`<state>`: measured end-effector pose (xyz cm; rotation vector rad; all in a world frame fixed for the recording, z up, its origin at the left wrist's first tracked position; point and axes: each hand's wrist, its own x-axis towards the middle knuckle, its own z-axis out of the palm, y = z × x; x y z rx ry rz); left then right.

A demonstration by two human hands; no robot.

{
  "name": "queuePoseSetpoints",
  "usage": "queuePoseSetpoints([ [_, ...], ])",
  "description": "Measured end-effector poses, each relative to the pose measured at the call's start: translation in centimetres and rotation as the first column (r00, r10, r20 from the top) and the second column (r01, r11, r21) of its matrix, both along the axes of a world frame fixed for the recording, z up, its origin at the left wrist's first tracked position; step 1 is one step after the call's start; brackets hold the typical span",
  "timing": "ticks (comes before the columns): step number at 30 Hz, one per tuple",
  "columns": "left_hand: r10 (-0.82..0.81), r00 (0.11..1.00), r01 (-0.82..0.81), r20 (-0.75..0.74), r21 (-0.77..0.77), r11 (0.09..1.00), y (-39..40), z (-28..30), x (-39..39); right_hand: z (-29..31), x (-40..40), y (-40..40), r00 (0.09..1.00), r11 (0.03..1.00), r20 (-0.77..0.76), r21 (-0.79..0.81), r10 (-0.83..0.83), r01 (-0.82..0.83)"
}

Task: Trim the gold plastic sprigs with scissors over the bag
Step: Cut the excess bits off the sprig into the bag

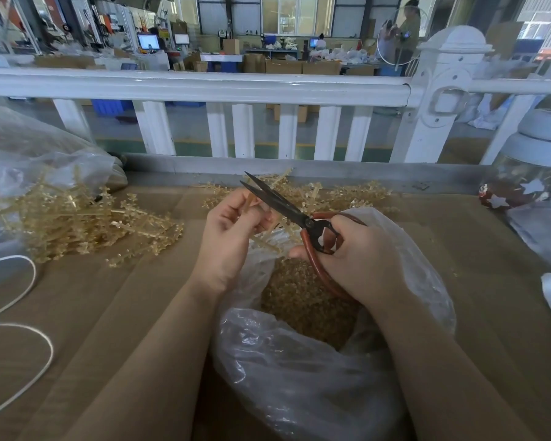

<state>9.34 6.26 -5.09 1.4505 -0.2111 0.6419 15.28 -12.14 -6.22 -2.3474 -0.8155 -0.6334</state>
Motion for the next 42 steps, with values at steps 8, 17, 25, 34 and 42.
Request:
queuePoseSetpoints([
  [8,-0.04,0.994,0.03,-0.099,-0.104,0.994,0.1,-0.3,0.2,0.7,-0.9,0.4,0.944,0.975,-0.31,0.217,0.115,-0.048],
  [17,-0.098,0.984,0.083,-0.146,-0.103,0.991,0.0,-0.5,0.4,1.4,-0.7,0.2,0.8,0.89,-0.492,0.441,0.344,-0.112],
  [25,-0.164,0.976,0.153,-0.142,-0.088,0.984,-0.4,-0.5,0.5,1.4,-0.5,0.6,0.767,0.881,-0.548,0.47,0.332,-0.046],
  [34,-0.208,0.968,0.188,-0.142,-0.142,0.972,-0.8,-0.3,0.3,2.3,-1.0,0.2,0.722,0.854,-0.56,0.513,0.408,-0.084],
  [42,-0.182,0.978,0.18,-0.097,-0.032,0.983,-1.5,-0.1,0.3,2.5,-1.2,0.2,0.703,0.843,-0.558,0.526,0.441,-0.111],
])
